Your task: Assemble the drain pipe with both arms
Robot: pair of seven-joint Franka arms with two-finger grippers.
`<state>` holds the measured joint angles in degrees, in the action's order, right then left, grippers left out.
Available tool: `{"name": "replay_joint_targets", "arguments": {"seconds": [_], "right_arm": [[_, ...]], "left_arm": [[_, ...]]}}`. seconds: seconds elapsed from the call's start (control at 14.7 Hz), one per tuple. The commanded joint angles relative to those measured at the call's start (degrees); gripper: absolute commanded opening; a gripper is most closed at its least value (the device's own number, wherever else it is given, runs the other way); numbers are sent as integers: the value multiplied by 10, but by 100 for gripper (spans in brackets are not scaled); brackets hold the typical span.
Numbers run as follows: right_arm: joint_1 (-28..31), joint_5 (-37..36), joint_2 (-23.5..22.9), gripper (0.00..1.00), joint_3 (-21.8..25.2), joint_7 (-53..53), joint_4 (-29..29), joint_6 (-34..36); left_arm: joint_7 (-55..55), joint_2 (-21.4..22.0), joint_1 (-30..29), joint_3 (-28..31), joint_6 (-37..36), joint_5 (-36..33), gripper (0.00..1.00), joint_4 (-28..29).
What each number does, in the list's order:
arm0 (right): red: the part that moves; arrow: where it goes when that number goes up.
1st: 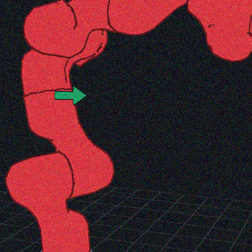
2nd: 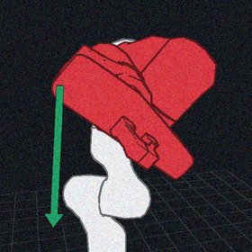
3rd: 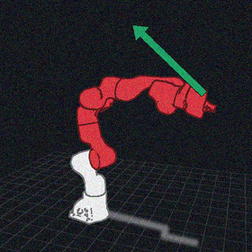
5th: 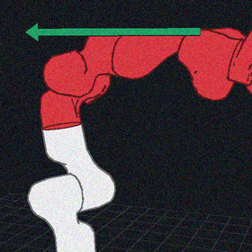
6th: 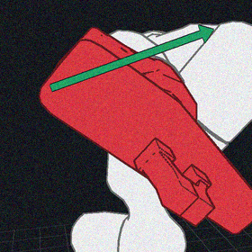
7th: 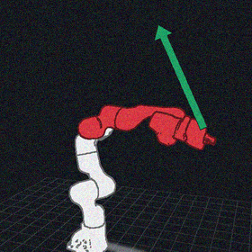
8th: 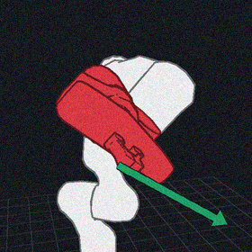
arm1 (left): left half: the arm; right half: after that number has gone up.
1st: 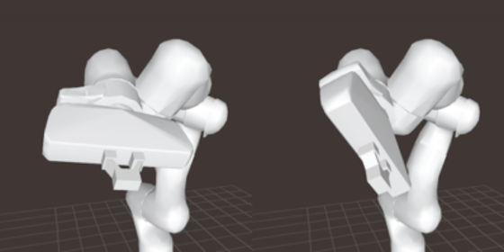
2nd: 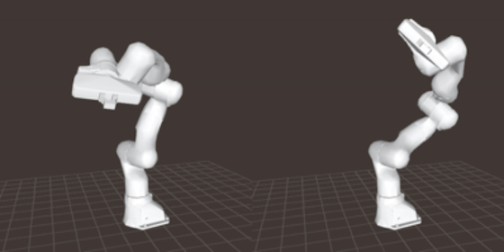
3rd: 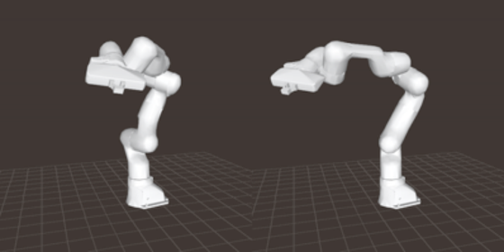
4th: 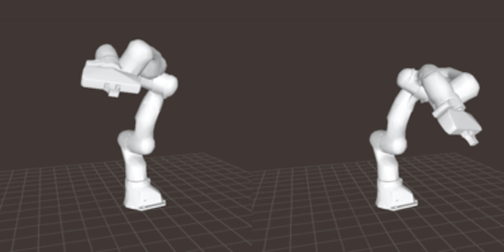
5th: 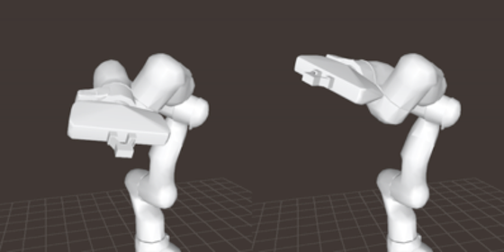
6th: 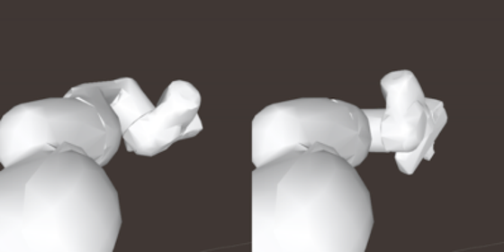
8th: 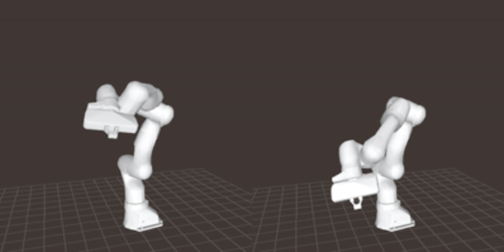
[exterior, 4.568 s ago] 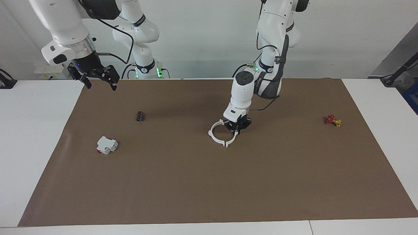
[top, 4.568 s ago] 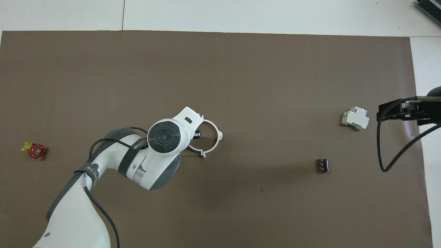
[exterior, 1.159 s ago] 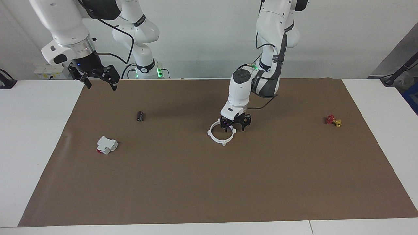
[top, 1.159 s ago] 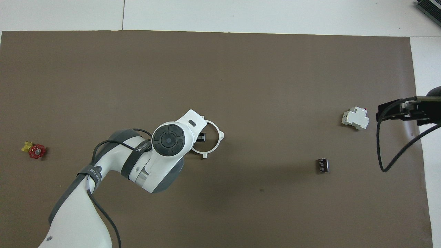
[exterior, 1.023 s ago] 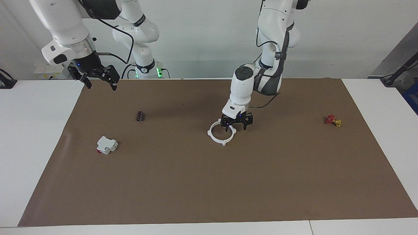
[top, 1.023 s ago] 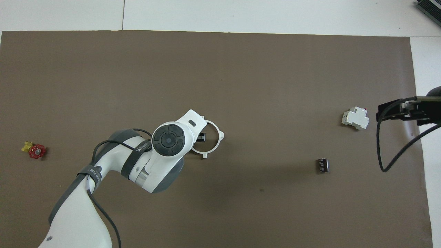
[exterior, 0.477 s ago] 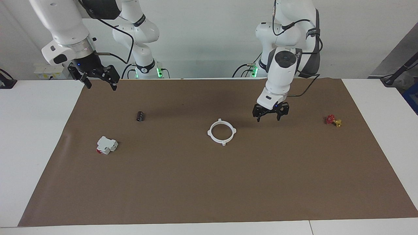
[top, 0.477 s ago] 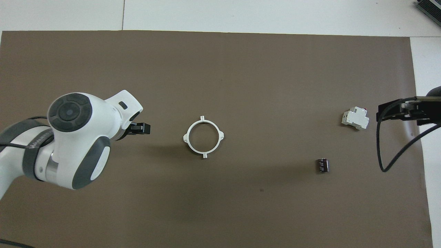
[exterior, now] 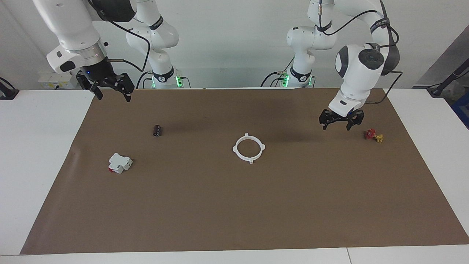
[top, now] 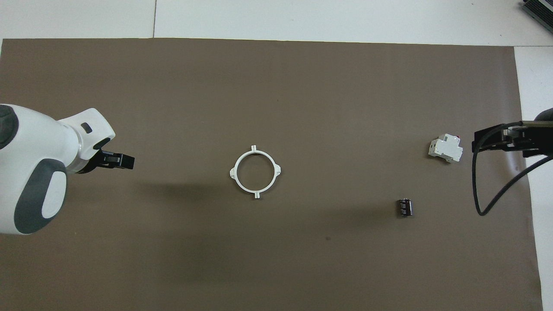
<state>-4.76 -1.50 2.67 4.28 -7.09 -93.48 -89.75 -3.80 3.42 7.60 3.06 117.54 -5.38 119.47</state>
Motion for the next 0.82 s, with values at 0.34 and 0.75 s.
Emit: {"name": "replay_joint_targets", "arguments": {"seconds": [0.34,0.75], "right_arm": [[3,2,13,100,-1,14,-12,-4],[2,2,13,100,-1,14,-13,-4]], "left_arm": [[-68,-3,-54,-3,-182,56,100,-203],[-64,-40,-54,-3,-307,59,100,-346]]}}
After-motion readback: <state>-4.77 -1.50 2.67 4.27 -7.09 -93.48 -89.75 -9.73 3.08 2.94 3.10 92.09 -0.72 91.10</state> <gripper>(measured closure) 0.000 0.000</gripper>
